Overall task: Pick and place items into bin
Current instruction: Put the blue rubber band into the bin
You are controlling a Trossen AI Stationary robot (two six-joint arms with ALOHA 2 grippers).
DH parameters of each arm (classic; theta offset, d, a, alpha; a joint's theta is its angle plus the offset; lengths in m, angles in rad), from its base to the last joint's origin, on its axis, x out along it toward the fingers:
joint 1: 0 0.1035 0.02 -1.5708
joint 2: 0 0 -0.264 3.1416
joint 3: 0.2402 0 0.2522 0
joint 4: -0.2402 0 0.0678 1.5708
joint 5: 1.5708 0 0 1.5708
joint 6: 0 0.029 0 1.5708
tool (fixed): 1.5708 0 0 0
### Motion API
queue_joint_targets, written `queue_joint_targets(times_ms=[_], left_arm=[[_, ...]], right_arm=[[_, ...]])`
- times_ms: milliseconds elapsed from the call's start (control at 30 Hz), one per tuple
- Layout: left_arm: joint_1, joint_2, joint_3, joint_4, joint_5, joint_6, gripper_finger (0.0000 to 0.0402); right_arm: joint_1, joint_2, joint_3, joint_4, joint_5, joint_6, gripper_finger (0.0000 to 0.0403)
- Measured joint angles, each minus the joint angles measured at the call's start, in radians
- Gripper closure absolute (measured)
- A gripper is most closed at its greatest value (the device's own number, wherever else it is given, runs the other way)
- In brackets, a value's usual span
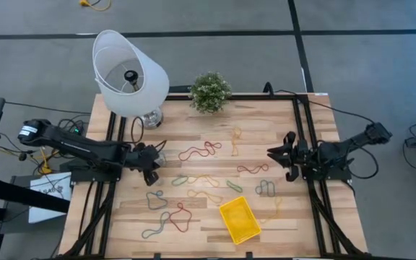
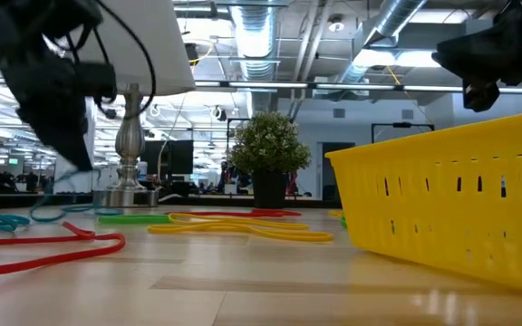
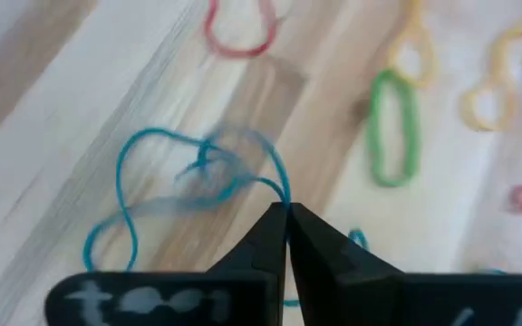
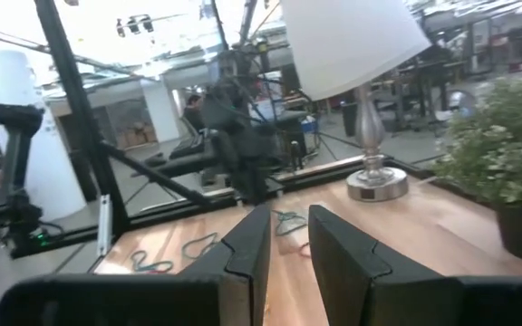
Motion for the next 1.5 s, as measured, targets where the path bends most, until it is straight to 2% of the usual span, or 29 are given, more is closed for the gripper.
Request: queue_joint_targets(times_ms=[167,300,400,567,667,800,933,1000,1100,1200,1333,1500], left_arm=[[-0.003,-0.058,0.106,-0.085,-0.03,0.08,0.0401],[-0.016,-0.093,0.177,-0.135,-0.113,0.133,0.0401],[-0.017,-0.098,0.194,-0.064,-0.108,0.207,0.0401],[-0.017,-0.035,0.197,0.173,-0.013,0.347,0.0401],[-0.017,0.055,0.197,0.382,0.042,0.472,0.0401],[-0.017,0.223,0.197,0.722,0.174,0.631,0.0401],[-0.017,0.42,0.199,1.097,0.347,0.682,0.0401],[-0.016,0.526,0.236,1.212,0.434,0.679,0.0401],[-0.018,0.689,0.355,1.238,0.493,0.67,0.0401],[-0.019,0.852,0.51,1.174,0.522,0.681,0.0401],[-0.018,1.007,0.68,1.155,0.653,0.657,0.0401],[-0.034,1.134,0.795,1.15,0.613,0.635,0.0401]], right_arm=[[-0.044,0.0,0.0,0.003,0.0,0.001,0.0331],[-0.067,0.0,0.0,0.003,-0.001,0.002,0.0331],[-0.081,0.0,0.0,0.007,-0.001,0.002,0.0331],[-0.101,0.0,0.0,0.007,-0.002,0.019,0.0331],[-0.116,0.0,0.0,0.007,-0.002,0.019,0.0331],[-0.141,0.0,0.0,0.007,-0.002,0.046,0.0331],[-0.168,0.0,0.0,0.007,-0.001,0.07,0.0331],[-0.179,0.0,0.0,0.006,-0.002,0.079,0.0331],[-0.197,0.0,0.0,-0.001,-0.001,0.08,0.0331],[-0.214,0.0,0.0,-0.005,-0.001,0.089,0.0331],[-0.225,0.0,0.0,-0.024,-0.001,0.133,0.0331],[-0.225,0.001,0.0,-0.083,-0.002,0.175,0.0331]])
